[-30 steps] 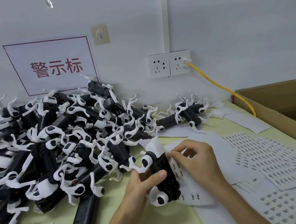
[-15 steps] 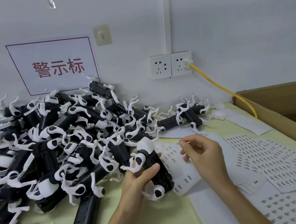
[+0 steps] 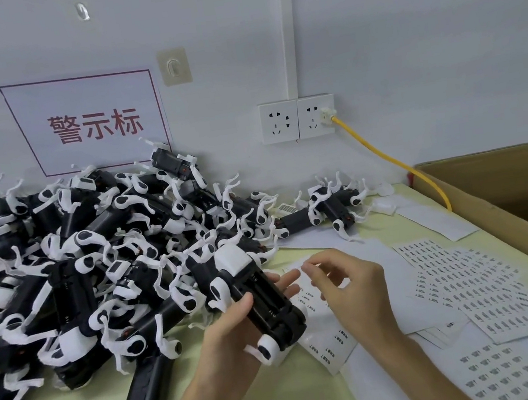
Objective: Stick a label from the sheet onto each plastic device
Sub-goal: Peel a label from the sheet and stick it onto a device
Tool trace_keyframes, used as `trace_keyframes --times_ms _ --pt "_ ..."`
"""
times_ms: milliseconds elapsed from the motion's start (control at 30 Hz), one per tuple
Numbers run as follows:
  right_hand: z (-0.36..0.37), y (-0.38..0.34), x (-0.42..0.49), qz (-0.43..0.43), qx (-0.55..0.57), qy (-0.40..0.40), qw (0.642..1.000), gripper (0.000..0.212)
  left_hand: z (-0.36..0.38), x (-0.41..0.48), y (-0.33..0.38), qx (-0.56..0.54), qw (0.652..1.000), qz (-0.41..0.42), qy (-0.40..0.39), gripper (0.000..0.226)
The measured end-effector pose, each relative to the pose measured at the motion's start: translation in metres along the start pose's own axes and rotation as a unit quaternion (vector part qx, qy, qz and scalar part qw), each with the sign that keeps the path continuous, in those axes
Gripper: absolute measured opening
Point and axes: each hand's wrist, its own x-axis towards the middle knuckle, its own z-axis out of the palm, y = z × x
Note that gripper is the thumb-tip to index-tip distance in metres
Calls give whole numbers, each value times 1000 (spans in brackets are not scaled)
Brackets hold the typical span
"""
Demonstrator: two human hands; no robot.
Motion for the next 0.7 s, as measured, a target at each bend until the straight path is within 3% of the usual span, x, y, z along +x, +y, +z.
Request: trace_keyframes --times_ms 267,533,700 --pt "3 0 -2 -33 1 -33 999 5 -3 2 1 -26 999 25 5 50" --pt "1 -3 1 9 0 -93 996 32 0 0 1 9 999 30 35 59" --pt "-1 -4 3 85 98 -74 989 22 3 2 2 67 997 33 25 64"
